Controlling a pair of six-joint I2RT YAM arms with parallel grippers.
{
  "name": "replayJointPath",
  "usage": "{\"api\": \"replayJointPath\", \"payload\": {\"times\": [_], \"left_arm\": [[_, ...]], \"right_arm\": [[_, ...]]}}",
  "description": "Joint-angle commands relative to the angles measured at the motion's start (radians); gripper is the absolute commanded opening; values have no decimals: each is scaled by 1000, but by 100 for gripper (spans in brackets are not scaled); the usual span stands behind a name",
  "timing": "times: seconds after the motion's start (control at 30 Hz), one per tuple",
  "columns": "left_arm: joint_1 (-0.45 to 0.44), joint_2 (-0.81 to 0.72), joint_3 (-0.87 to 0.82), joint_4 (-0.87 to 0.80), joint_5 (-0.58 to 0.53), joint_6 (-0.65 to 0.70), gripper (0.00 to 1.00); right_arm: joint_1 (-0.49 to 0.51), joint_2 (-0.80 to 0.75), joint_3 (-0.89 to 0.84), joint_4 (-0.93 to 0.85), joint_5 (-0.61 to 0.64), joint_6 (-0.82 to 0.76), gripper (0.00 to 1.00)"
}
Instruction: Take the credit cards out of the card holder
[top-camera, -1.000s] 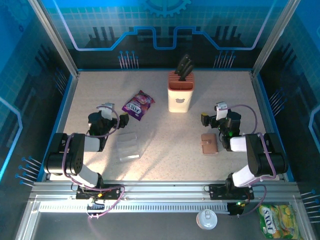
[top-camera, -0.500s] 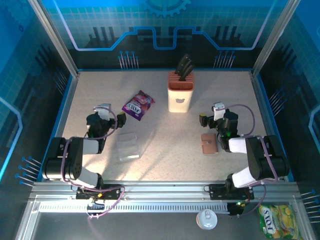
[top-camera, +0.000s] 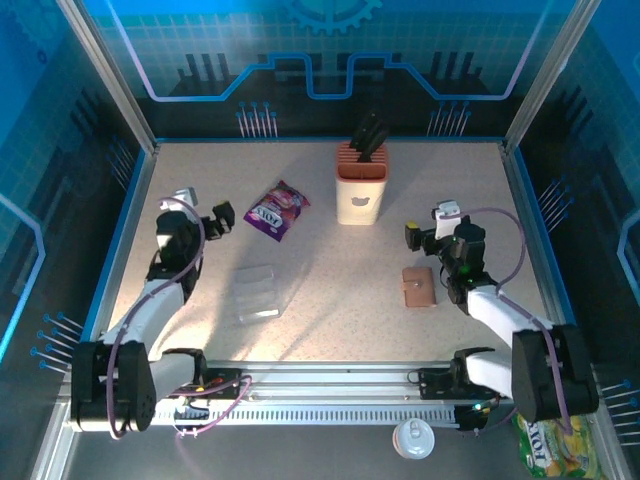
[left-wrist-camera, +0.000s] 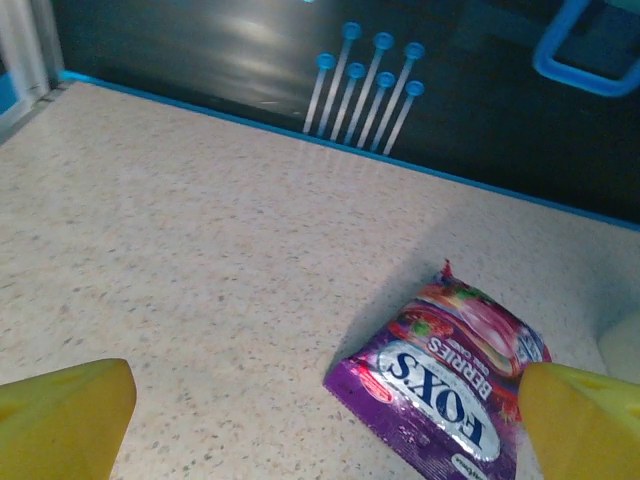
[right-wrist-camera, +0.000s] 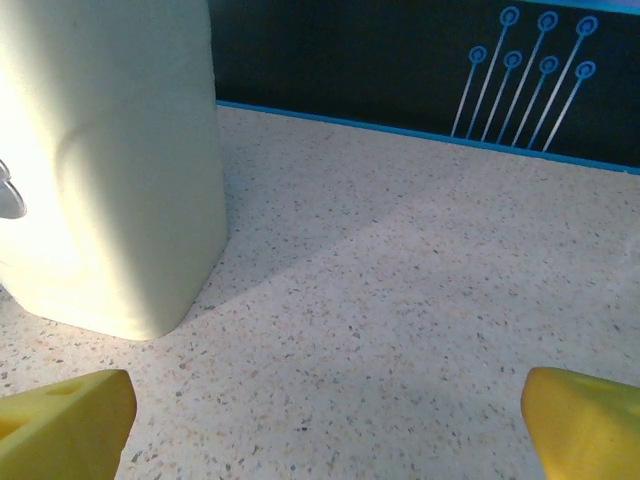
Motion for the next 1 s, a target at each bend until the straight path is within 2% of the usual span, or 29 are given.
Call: {"api": "replayJointPath", "payload": {"times": [0.0, 0.1, 0.27, 0.53, 0.77, 0.83, 0.97], "left_arm": [[12, -66, 106, -355, -96, -183, 99], [14, -114, 178, -519, -43, -243, 99], [14, -142, 249, -688, 122, -244, 99], [14, -79, 408, -957, 238, -114, 99], [14, -75, 361, -949, 214, -28, 99], [14, -69, 368, -959, 191, -30, 99], [14, -60, 360, -948, 218, -32, 99]], "right_arm": [[17, -103, 36, -262, -2, 40, 100], [18, -185, 33, -374, -14, 65, 100], [21, -296, 63, -553, -49, 130, 100], [29, -414, 97, -719, -72, 236, 100], [43, -343, 134, -821, -96, 331, 99], [52, -303, 151, -863, -88, 355, 98], [58, -220, 187, -925, -71, 403, 97]]}}
